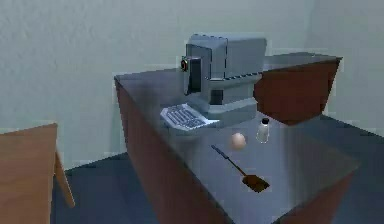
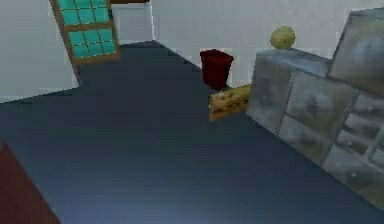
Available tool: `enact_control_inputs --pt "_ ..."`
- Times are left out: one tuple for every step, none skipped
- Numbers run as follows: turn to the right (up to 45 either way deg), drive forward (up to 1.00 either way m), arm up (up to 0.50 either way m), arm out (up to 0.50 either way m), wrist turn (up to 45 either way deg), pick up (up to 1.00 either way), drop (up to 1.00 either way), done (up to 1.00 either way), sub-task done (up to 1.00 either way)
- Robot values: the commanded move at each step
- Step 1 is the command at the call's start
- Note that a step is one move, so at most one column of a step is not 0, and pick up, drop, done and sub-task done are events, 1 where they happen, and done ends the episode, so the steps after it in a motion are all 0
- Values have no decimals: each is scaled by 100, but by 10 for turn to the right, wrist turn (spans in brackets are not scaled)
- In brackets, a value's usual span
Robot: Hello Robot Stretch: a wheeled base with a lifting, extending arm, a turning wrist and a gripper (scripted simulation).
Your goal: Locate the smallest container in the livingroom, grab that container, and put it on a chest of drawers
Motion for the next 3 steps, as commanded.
enact_control_inputs --pt "-450 0 0 0 0 0 0 0 0" --pt "-450 0 0 0 0 0 0 0 0" --pt "-450 0 0 0 0 0 0 0 0"
